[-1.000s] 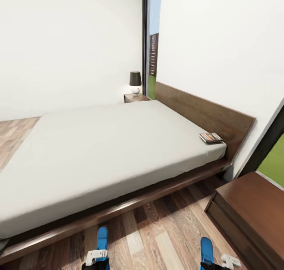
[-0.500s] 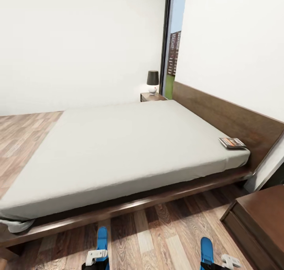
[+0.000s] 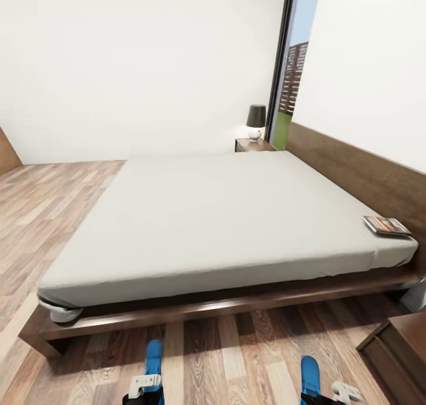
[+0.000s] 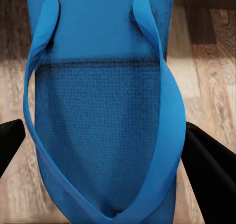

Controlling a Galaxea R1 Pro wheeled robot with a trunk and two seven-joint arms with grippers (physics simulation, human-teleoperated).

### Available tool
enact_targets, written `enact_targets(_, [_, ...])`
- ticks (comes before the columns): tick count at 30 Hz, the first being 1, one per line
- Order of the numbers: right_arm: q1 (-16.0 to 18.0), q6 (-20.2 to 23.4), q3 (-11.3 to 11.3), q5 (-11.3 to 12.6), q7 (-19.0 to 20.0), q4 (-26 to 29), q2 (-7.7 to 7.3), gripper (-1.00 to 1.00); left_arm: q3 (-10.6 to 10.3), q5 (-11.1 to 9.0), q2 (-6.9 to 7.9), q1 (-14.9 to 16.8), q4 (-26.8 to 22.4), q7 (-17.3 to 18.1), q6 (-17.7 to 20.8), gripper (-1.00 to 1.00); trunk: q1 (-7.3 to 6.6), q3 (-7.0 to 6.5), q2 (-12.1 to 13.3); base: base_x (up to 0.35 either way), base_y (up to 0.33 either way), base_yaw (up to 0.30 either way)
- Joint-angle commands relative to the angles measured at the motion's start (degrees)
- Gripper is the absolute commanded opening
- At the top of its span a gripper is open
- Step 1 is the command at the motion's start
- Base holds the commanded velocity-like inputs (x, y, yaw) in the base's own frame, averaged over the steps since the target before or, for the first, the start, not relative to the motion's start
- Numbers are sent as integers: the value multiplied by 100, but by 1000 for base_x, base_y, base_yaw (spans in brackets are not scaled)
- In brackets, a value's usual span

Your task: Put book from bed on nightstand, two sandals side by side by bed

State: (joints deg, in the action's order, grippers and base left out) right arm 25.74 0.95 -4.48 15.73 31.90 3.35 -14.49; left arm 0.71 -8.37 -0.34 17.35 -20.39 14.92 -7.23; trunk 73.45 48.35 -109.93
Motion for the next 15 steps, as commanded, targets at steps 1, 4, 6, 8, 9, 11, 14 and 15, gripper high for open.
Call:
enact_targets(1, [1, 10, -44, -1, 27, -3, -1, -100, 8, -51, -1, 5, 9, 37, -6, -100, -1, 7, -2, 0, 0, 276])
enact_targets(4, [1, 10, -44, 0, 27, -1, -1, -100, 8, -51, -1, 5, 9, 37, -6, -100, -1, 15, -2, 0, 0, 276])
enact_targets(6, [1, 10, -44, -1, 27, -1, -1, -100, 8, -51, -1, 5, 9, 37, -6, -100, -1, 20, -2, 0, 0, 276])
enact_targets(8, [1, 10, -44, -3, 27, -1, -1, -100, 8, -51, -1, 5, 9, 37, -6, -100, -1, 25, -2, 0, 0, 276])
enact_targets(9, [1, 10, -44, -3, 27, -1, -1, -100, 8, -51, -1, 5, 9, 37, -6, -100, -1, 28, -2, 0, 0, 276])
enact_targets(11, [1, 10, -44, -1, 27, -1, -1, -100, 8, -51, -1, 5, 9, 37, -6, -100, -1, 33, -2, 0, 0, 276])
enact_targets(14, [1, 10, -44, -1, 27, -1, -1, -100, 8, -51, 0, 5, 9, 37, -6, -100, -1, 40, -2, 0, 0, 276])
enact_targets(15, [1, 10, -44, -1, 27, -1, -1, -100, 8, -51, 0, 5, 9, 37, -6, -100, -1, 43, -2, 0, 0, 276])
